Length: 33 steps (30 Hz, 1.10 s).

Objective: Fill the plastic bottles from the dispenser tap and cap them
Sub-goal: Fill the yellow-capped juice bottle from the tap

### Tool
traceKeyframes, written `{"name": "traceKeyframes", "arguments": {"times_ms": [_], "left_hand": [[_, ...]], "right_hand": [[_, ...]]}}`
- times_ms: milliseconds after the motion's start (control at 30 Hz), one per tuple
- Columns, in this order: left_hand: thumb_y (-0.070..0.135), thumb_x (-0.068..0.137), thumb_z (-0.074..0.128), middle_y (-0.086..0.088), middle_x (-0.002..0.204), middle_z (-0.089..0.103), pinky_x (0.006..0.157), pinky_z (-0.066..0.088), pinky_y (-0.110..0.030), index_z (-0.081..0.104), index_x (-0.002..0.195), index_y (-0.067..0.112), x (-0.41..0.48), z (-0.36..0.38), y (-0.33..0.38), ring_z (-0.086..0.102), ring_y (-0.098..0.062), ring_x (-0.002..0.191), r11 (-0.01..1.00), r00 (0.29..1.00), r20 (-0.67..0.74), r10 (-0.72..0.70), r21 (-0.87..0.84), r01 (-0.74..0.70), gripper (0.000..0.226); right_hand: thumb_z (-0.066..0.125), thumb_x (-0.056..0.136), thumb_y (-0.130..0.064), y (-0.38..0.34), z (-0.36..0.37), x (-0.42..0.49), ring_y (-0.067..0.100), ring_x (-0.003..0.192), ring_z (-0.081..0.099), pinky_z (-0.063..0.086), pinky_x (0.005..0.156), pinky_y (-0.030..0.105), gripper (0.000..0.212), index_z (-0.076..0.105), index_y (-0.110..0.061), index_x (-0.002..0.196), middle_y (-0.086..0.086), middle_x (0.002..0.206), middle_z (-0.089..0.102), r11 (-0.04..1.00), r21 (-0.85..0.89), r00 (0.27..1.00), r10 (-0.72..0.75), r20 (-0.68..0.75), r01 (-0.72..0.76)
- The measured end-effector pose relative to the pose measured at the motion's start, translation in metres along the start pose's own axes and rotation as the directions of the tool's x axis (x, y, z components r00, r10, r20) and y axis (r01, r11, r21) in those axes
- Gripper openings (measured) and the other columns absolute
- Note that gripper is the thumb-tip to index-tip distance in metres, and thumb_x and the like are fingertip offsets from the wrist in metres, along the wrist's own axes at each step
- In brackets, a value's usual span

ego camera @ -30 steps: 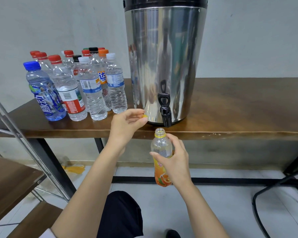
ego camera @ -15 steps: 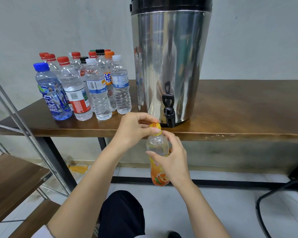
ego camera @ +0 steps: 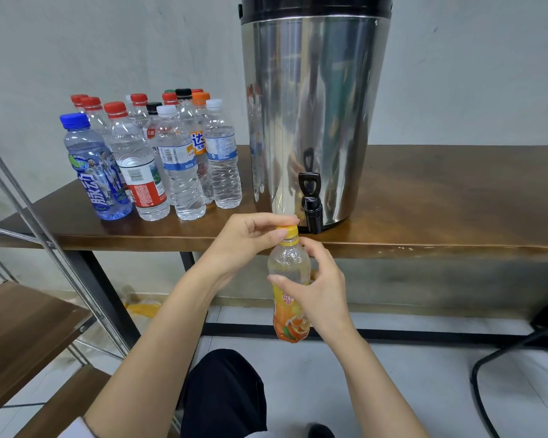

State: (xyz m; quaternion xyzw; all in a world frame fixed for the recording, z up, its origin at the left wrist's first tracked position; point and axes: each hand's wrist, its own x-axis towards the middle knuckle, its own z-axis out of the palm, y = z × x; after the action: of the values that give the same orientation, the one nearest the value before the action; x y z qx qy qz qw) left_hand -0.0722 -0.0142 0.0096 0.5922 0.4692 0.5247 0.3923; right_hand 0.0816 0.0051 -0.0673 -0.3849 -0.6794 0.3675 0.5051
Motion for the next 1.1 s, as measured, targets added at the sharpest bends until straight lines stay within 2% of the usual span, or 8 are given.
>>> {"name": "traceKeyframes", "arguments": {"times_ms": [133, 333, 500, 567, 700, 867, 1000, 1100], "left_hand": [[0.007, 0.093, 0.060, 0.002, 0.112, 0.075, 0.088, 0.049, -0.016, 0.073, 0.111, 0.015, -0.001, 0.001, -0.001, 0.066, -0.007, 0.108, 1.000, 1.000, -0.002, -0.010, -0.014, 0.010, 0.023], [0.006, 0.079, 0.075, 0.006, 0.091, 0.077, 0.078, 0.052, -0.016, 0.076, 0.094, 0.017, -0.001, 0.013, -0.004, 0.070, -0.004, 0.089, 0.997, 0.984, -0.178, 0.008, -0.073, -0.021, 0.018], [0.008, 0.096, 0.059, 0.002, 0.113, 0.074, 0.087, 0.050, -0.016, 0.071, 0.114, 0.009, -0.002, 0.012, -0.004, 0.067, -0.003, 0.103, 1.000, 0.997, -0.075, 0.017, -0.007, -0.018, 0.022], [0.016, 0.098, 0.057, 0.001, 0.118, 0.072, 0.088, 0.048, -0.015, 0.072, 0.113, 0.013, -0.003, 0.012, -0.003, 0.064, -0.002, 0.105, 0.999, 0.998, -0.064, 0.028, 0.026, -0.026, 0.022], [0.020, 0.091, 0.065, 0.002, 0.109, 0.071, 0.090, 0.050, -0.025, 0.073, 0.101, 0.024, 0.001, 0.011, -0.004, 0.065, -0.007, 0.101, 0.992, 0.987, -0.130, 0.091, 0.096, -0.079, 0.013], [0.023, 0.102, 0.049, 0.002, 0.109, 0.074, 0.087, 0.047, -0.014, 0.066, 0.113, 0.019, 0.001, 0.012, 0.003, 0.066, -0.005, 0.104, 0.994, 0.994, -0.083, 0.073, 0.092, -0.066, 0.021], [0.031, 0.083, 0.073, 0.008, 0.099, 0.071, 0.097, 0.050, -0.034, 0.067, 0.107, 0.025, 0.003, 0.011, 0.001, 0.065, -0.008, 0.097, 0.988, 0.982, -0.170, 0.081, 0.145, -0.056, 0.026], [0.016, 0.093, 0.065, 0.002, 0.098, 0.076, 0.087, 0.052, -0.024, 0.059, 0.120, 0.016, 0.003, 0.008, 0.001, 0.068, -0.006, 0.094, 0.995, 0.989, -0.132, 0.071, 0.082, -0.061, 0.028]], "right_hand": [[0.090, 0.065, -0.028, 0.000, 0.000, 0.001, -0.005, 0.108, 0.054, 0.047, 0.088, 0.018, 0.064, 0.058, -0.035, 0.120, -0.014, 0.118, 0.059, 1.000, -0.010, 1.000, -0.017, -0.007, 0.017], [0.090, 0.066, -0.026, -0.002, 0.000, 0.002, -0.010, 0.108, 0.052, 0.042, 0.085, 0.006, 0.064, 0.054, -0.042, 0.117, -0.014, 0.117, 0.058, 0.999, -0.023, 0.999, -0.040, -0.012, 0.039], [0.090, 0.065, -0.028, -0.001, 0.000, 0.003, -0.006, 0.109, 0.053, 0.048, 0.090, 0.018, 0.065, 0.055, -0.041, 0.119, -0.015, 0.119, 0.058, 0.999, -0.013, 0.999, -0.033, -0.023, 0.032], [0.090, 0.066, -0.028, -0.001, 0.000, 0.003, -0.005, 0.110, 0.054, 0.049, 0.091, 0.021, 0.065, 0.056, -0.040, 0.120, -0.014, 0.120, 0.058, 0.999, -0.011, 0.999, -0.038, -0.019, 0.038], [0.090, 0.066, -0.026, -0.006, 0.001, 0.005, -0.008, 0.107, 0.053, 0.046, 0.087, 0.012, 0.066, 0.051, -0.050, 0.113, -0.014, 0.118, 0.058, 0.998, -0.023, 0.998, -0.062, -0.025, 0.061], [0.090, 0.066, -0.027, -0.007, 0.003, 0.005, -0.007, 0.108, 0.053, 0.044, 0.088, 0.011, 0.065, 0.054, -0.044, 0.118, -0.013, 0.118, 0.058, 0.997, -0.028, 0.998, -0.067, -0.007, 0.067], [0.090, 0.066, -0.028, -0.008, 0.004, 0.005, -0.011, 0.108, 0.051, 0.041, 0.087, 0.006, 0.067, 0.050, -0.049, 0.115, -0.016, 0.119, 0.057, 0.997, -0.037, 0.998, -0.063, -0.005, 0.062], [0.090, 0.066, -0.027, -0.005, 0.005, 0.004, -0.008, 0.110, 0.052, 0.043, 0.090, 0.010, 0.066, 0.053, -0.043, 0.119, -0.015, 0.120, 0.057, 0.998, -0.027, 0.998, -0.062, -0.014, 0.061]]}}
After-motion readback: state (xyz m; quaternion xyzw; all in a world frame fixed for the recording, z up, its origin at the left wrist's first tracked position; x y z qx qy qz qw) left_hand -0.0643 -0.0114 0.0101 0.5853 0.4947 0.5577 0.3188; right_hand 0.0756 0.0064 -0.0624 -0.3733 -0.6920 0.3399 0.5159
